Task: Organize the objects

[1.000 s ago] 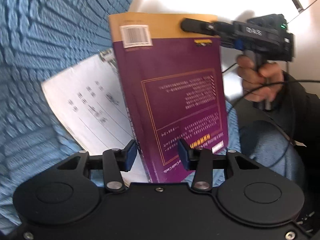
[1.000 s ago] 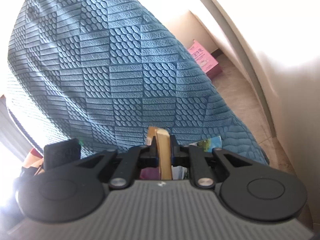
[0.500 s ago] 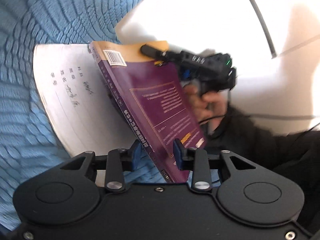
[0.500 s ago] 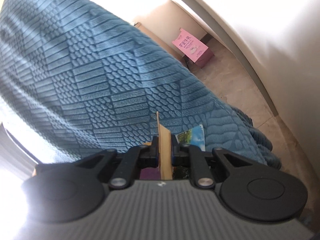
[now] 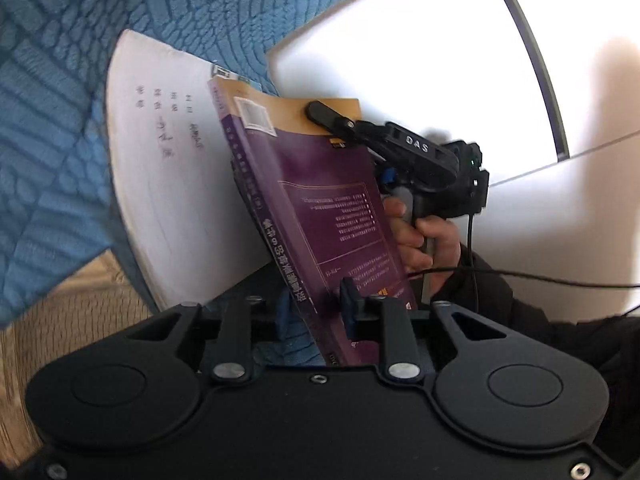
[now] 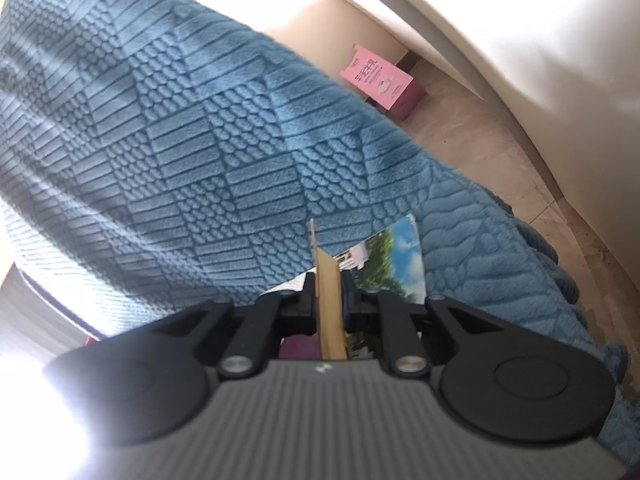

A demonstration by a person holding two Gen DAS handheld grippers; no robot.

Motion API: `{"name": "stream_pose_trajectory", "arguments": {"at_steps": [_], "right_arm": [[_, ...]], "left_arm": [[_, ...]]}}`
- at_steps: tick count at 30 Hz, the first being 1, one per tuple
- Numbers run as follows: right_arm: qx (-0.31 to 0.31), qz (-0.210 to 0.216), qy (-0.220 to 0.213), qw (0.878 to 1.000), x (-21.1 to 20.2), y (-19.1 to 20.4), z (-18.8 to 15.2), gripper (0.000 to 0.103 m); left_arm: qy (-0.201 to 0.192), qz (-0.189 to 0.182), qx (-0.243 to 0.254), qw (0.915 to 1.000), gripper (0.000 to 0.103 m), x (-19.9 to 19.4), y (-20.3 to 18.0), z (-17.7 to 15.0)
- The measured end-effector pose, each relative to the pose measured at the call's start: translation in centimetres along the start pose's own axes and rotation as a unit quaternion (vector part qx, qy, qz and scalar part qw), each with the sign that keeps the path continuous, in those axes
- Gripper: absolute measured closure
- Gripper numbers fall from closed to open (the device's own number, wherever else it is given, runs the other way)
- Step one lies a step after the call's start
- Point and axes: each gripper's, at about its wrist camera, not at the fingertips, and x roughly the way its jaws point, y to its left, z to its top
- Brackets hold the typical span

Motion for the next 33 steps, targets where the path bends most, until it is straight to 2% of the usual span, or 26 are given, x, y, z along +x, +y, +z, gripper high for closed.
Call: {"name": "stream_pose_trajectory", "arguments": {"at_steps": [7,17,25,33], "right_arm": [[-0.013,0.009,0.007,1.0,-0.6,2.6,-0.2,0.089],[-0.056,0.033,0.024,0.998,-1.9,9.3,-0.9,0.089],[-0.069,0.06,0.045,0.995,-2.0,14.0,-2.5,0.088],[-0.084,0.081,0.07,0.991,-1.1,17.9,-4.0,0.088]], "left_arm": [[-0.033,0.021,0.009,0.9992,0.081,-1.7,-2.0,-1.1],[-0.072,0.052,0.022,0.9959,0.081,-2.9,-3.7,-2.5],[-0.11,0.072,-0.01,0.9912,0.081,-5.4,-5.9,-4.8],[-0.151,0.085,-0.016,0.9848,0.081,-9.5,-8.3,-7.8]]}}
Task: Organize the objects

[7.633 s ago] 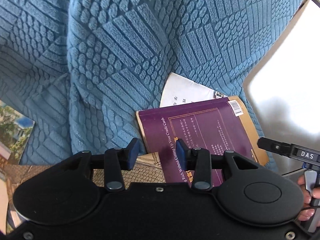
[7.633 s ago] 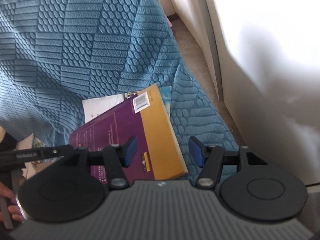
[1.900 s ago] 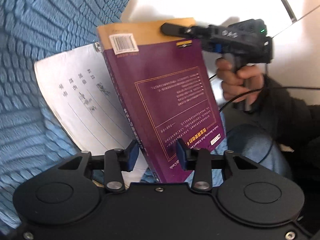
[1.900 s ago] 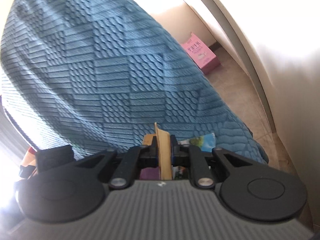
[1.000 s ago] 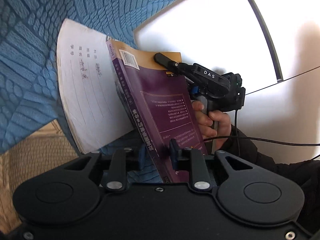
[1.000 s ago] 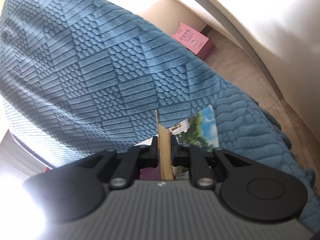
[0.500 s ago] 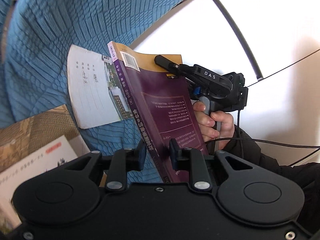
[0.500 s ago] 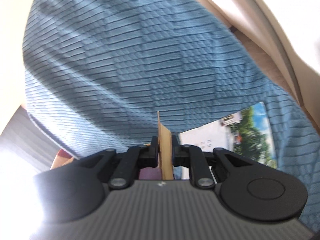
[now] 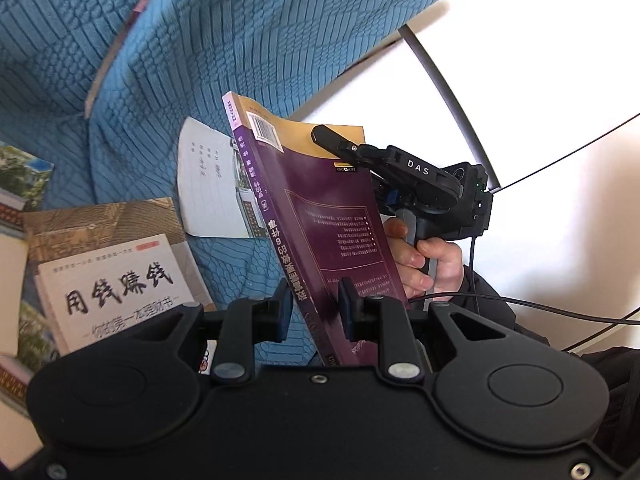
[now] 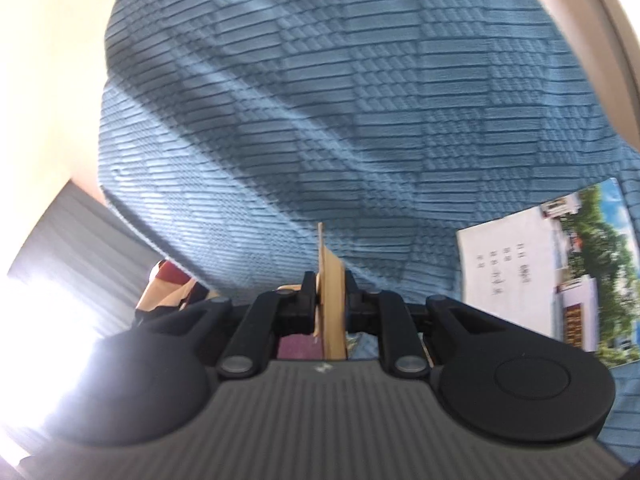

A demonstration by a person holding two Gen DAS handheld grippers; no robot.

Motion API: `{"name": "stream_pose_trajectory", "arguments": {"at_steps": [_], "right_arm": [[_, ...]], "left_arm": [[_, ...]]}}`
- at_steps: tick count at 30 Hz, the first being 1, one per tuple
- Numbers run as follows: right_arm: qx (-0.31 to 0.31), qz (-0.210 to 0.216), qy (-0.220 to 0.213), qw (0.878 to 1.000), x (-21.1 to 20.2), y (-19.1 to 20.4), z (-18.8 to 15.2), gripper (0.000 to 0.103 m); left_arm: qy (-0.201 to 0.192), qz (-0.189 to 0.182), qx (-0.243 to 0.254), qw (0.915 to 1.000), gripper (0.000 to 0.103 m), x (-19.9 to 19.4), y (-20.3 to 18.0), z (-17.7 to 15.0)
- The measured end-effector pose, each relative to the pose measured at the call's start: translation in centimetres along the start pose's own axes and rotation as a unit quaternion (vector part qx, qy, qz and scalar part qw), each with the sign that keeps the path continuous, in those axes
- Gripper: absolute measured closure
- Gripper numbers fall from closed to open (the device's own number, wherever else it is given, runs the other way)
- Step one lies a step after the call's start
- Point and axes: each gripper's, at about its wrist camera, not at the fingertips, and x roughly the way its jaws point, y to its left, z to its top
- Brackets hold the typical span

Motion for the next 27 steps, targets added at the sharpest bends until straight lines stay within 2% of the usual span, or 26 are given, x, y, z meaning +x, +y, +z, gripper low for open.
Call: {"name": "stream_pose_trajectory", "arguments": {"at_steps": [9,16,27], "right_arm": [[-0.014,0.025,0.043,0.999,2.9,2.5,-1.7,0.088],[-0.014,0.04,0.078,0.996,5.5,2.8,-3.7,0.087],[-0.024,0.057,0.116,0.991,8.7,2.8,-6.7,0.087]], "left_arm": [[-0.038,0.027,-0.001,0.9989,0.081,-4.4,-0.1,-3.3],[-0.062,0.028,-0.017,0.9976,0.081,-6.4,1.7,-6.2],[-0.051,0.045,-0.041,0.9968,0.081,-7.4,5.1,-9.9]]}}
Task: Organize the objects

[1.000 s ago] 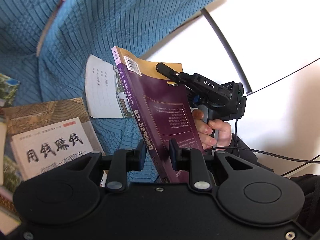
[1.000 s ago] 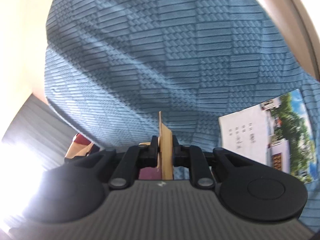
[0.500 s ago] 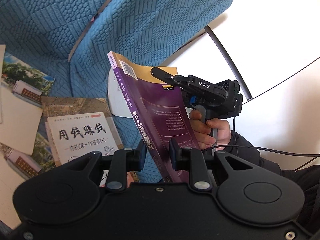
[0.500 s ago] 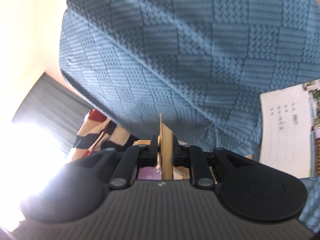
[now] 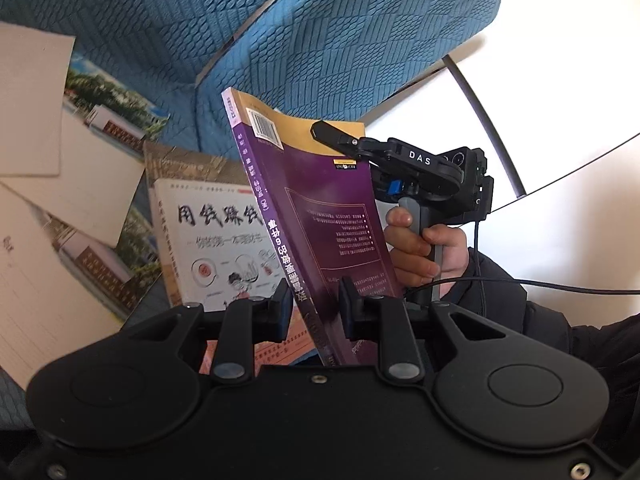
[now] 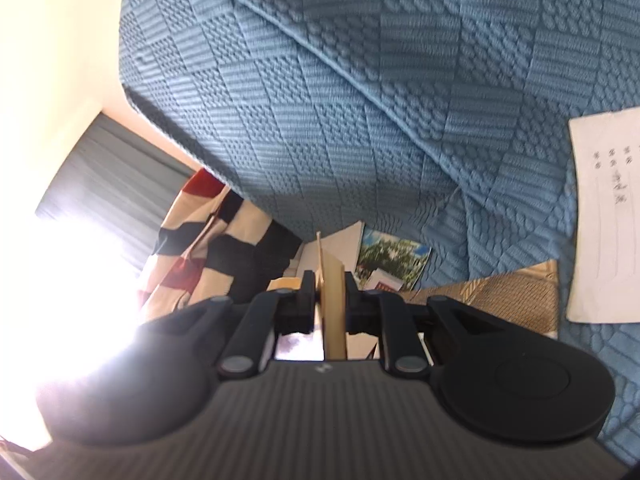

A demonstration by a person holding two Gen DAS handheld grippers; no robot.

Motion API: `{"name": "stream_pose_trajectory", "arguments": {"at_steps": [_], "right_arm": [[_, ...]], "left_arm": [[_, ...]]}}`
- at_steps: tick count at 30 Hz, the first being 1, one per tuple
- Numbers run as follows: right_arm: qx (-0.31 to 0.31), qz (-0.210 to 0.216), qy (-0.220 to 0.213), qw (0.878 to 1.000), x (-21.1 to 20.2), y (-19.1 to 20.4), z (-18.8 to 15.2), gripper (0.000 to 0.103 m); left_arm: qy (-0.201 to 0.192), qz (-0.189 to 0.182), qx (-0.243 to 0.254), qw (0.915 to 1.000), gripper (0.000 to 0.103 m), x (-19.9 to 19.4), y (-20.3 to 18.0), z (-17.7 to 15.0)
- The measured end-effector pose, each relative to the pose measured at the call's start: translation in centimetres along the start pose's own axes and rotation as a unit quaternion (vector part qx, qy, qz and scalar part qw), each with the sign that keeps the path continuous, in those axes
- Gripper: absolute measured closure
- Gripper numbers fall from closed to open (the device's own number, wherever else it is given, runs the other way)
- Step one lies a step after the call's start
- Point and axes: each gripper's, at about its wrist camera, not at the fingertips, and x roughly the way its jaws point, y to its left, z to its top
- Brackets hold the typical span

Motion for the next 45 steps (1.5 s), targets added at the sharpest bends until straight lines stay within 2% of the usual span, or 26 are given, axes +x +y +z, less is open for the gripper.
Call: {"name": "stream_pose_trajectory", "arguments": {"at_steps": [13,26,35,41,43,45], "right_arm": [[-0.005,-0.018,0.028,0.999,3.0,-4.0,-2.3,0.087],[-0.002,-0.043,0.045,0.998,3.6,-7.9,-2.9,0.085],[0.002,-0.036,0.04,0.999,3.6,-8.6,-2.9,0.082],[-0.001,-0.052,0.048,0.997,3.7,-7.8,-2.5,0.068],[0.008,-0.059,0.045,0.997,3.6,-7.6,-2.2,0.06],[0.02,-0.077,0.032,0.996,3.0,-7.5,-1.8,0.043]], "left_arm": [[0.032,0.031,-0.048,0.9979,0.081,3.7,5.1,-1.8],[0.037,0.034,-0.056,0.9972,0.081,4.4,5.0,-1.4],[0.032,0.033,-0.058,0.9972,0.081,4.0,5.1,-1.5],[0.032,0.045,-0.043,0.9975,0.079,3.5,4.6,-2.0],[0.03,0.059,-0.038,0.9971,0.075,3.1,4.5,-2.1],[0.022,0.088,-0.029,0.9955,0.072,2.5,4.3,-2.2]]}}
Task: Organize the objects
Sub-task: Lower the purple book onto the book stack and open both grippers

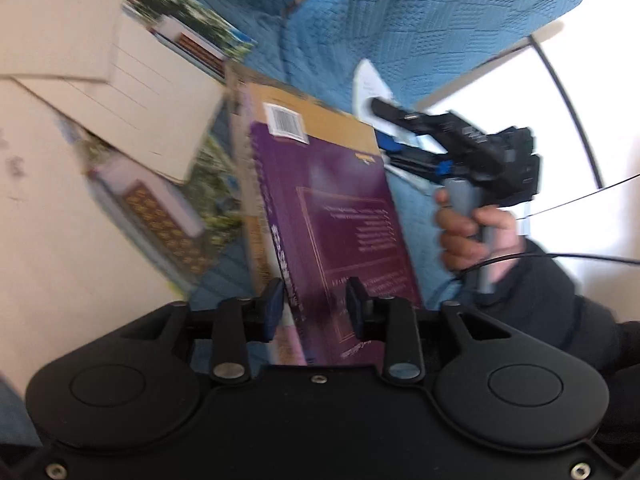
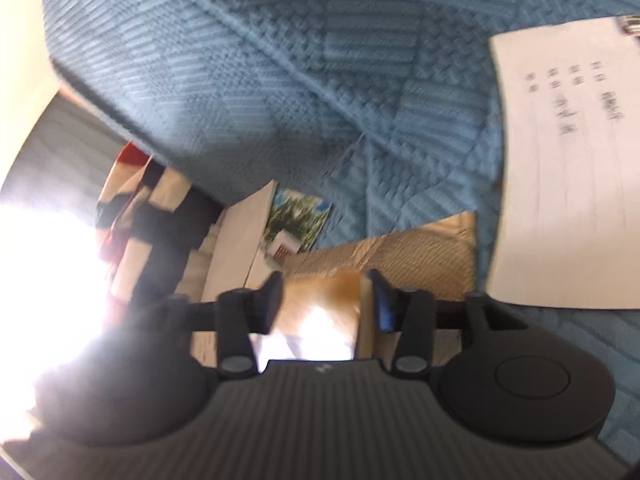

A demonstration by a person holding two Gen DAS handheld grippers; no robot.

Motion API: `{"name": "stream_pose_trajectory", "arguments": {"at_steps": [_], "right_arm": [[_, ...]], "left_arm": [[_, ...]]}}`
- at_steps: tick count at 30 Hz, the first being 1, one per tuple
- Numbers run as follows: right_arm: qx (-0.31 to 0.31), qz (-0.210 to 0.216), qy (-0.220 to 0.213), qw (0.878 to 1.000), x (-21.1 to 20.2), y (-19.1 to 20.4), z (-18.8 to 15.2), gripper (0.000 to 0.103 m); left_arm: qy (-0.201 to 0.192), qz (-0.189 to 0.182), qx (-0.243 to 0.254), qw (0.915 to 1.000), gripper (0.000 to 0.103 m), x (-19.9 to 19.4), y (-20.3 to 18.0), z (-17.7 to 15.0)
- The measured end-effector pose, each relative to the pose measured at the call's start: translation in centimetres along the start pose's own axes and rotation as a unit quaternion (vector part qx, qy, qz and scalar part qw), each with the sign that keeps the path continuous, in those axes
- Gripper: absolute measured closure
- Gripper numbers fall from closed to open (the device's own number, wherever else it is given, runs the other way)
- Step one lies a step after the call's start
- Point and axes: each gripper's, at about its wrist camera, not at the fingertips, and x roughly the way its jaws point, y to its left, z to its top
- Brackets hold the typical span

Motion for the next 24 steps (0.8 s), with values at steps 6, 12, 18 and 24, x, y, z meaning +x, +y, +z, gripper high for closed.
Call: {"name": "stream_pose_trajectory", "arguments": {"at_steps": [6,12,18,24], "right_arm": [[-0.007,-0.039,-0.019,0.999,-2.6,1.2,0.6,0.038],[-0.045,-0.064,-0.042,0.996,-5.6,4.5,0.8,0.037],[-0.097,-0.088,-0.074,0.989,-9.0,9.1,0.3,0.038],[-0.146,-0.109,-0.095,0.979,-12.6,14.0,-1.5,0.037]], "left_arm": [[-0.059,0.007,-0.002,0.9982,0.072,-4.0,-1.1,0.1],[-0.115,0.044,0.008,0.9924,0.072,-7.6,-4.7,1.1],[-0.147,0.101,0.022,0.9837,0.072,-10.1,-9.2,1.1],[-0.181,0.13,0.036,0.9743,0.072,-11.9,-13.3,0.2]]}}
